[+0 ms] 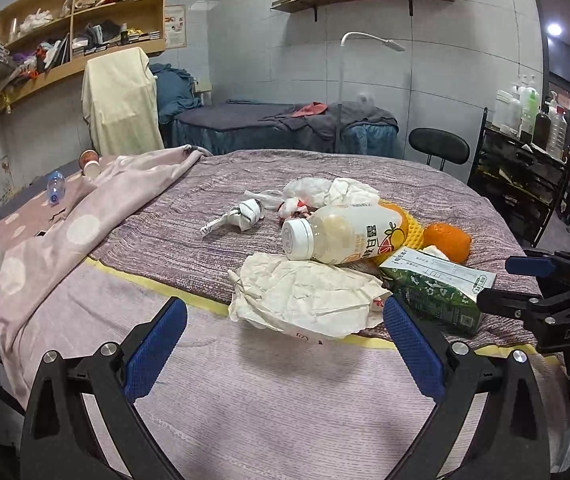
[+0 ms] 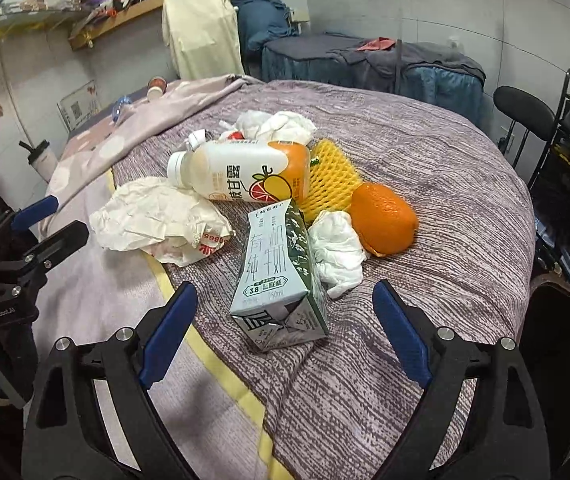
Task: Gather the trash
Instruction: 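Grasp the crumpled white paper with the left tool while the right tool grasps the green milk carton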
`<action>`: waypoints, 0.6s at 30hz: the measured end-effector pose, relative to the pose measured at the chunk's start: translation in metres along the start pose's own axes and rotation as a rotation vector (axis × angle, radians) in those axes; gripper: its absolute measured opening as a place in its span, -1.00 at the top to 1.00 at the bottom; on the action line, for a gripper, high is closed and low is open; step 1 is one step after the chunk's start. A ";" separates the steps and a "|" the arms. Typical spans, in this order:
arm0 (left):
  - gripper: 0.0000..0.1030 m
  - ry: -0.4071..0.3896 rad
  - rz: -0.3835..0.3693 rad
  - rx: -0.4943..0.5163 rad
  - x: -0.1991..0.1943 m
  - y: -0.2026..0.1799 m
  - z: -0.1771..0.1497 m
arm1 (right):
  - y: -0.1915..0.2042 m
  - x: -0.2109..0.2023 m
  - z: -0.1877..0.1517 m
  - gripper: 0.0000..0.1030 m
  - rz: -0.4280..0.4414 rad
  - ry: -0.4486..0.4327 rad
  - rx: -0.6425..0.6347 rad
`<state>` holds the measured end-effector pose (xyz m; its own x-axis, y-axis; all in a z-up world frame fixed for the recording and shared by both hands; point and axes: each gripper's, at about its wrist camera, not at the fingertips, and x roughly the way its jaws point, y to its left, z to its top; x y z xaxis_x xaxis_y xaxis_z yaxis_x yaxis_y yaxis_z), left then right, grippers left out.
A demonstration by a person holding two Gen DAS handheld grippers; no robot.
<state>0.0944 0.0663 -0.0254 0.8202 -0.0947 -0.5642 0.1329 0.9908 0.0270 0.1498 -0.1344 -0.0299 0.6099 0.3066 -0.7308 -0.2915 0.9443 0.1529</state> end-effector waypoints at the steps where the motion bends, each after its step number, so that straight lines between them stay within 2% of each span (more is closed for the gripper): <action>1: -0.88 0.010 -0.007 -0.005 0.002 0.002 0.000 | 0.001 0.007 0.003 -0.63 -0.008 0.023 -0.011; 5: -0.86 0.084 -0.046 -0.050 0.025 0.014 0.002 | 0.003 0.033 0.013 -0.55 -0.039 0.101 -0.053; 8: -0.81 0.140 -0.025 -0.080 0.042 0.020 0.003 | 0.003 0.051 0.016 -0.42 -0.050 0.148 -0.056; 10: -0.80 0.177 -0.061 -0.119 0.053 0.025 0.003 | 0.002 0.063 0.018 -0.18 -0.038 0.175 -0.056; 11: -0.69 0.193 -0.084 -0.140 0.058 0.027 0.003 | 0.002 0.067 0.019 -0.06 -0.029 0.183 -0.053; 12: -0.61 0.208 -0.102 -0.155 0.063 0.027 0.003 | 0.002 0.070 0.019 -0.06 -0.025 0.186 -0.050; 14: -0.25 0.226 -0.135 -0.178 0.068 0.026 0.003 | 0.003 0.071 0.019 -0.05 -0.019 0.182 -0.050; 15: -0.18 0.231 -0.145 -0.188 0.068 0.025 0.003 | 0.003 0.070 0.019 -0.05 -0.015 0.175 -0.049; 17: 0.23 0.227 -0.158 -0.196 0.067 0.022 0.004 | 0.001 0.068 0.019 -0.04 -0.003 0.160 -0.040; 18: 0.37 0.222 -0.162 -0.196 0.065 0.021 0.004 | 0.000 0.066 0.018 -0.04 0.008 0.151 -0.034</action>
<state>0.1531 0.0801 -0.0582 0.6533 -0.2501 -0.7146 0.1241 0.9665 -0.2248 0.2037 -0.1121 -0.0659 0.4902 0.2896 -0.8221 -0.3220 0.9366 0.1379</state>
